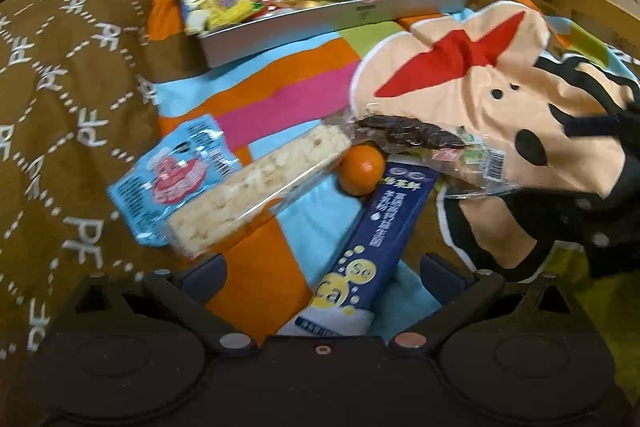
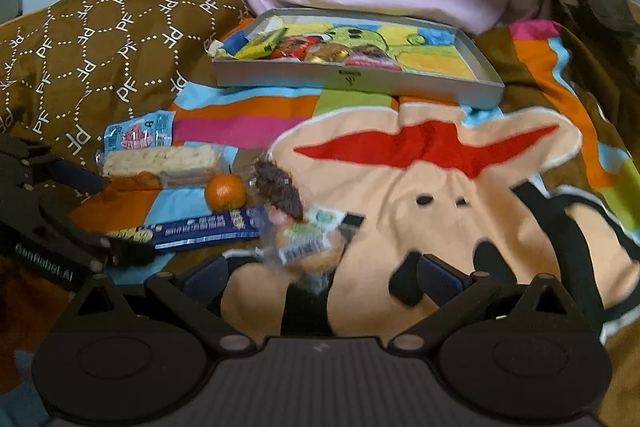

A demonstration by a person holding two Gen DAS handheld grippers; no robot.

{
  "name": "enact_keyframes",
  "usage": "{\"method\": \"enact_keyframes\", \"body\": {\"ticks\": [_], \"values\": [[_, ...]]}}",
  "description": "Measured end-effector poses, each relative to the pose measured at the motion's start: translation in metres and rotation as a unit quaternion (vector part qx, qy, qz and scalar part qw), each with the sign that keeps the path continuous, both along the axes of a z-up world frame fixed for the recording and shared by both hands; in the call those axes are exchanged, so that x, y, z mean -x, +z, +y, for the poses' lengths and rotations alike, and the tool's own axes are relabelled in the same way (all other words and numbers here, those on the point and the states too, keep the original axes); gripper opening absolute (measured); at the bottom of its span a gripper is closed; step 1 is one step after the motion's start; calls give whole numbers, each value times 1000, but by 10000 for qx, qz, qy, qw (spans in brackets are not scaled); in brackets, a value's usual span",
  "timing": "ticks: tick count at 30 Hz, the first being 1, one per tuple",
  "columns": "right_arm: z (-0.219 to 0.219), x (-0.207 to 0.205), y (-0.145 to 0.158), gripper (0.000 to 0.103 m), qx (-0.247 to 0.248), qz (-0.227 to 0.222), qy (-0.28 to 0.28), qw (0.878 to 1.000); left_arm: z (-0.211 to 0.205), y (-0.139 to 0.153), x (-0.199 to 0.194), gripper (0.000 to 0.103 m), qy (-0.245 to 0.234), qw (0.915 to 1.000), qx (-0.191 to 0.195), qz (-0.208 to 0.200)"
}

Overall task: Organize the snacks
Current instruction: 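Grasp the blue milk-powder stick with the left tool while the right tool grasps the dried meat strip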

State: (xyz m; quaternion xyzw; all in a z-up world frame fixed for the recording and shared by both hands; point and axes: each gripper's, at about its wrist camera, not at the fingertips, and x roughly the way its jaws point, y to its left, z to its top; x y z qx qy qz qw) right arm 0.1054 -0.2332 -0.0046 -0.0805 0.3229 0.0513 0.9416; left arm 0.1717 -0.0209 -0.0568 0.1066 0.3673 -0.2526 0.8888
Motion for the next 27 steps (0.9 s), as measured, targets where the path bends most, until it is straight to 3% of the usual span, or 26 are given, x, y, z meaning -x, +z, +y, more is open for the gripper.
{"method": "enact_keyframes", "body": {"ticks": [7,14,18,21,27], "values": [[-1,-39,-5,97,-22,58,376,9993,-11,-8,-11,97,-528,9985,-97,71],[9,-78,-12,82,-10,388,842,9957,-10,-10,-23,81,-785,9962,138,343],[23,-92,-16,71,281,490,1077,9926,-10,-11,-29,75,-820,9952,213,483],[31,-97,-19,58,430,580,1133,9909,-12,-11,-33,71,-883,9946,186,509],[30,-98,-21,52,408,610,995,9923,-15,-11,-38,60,-987,9933,158,572]]}}
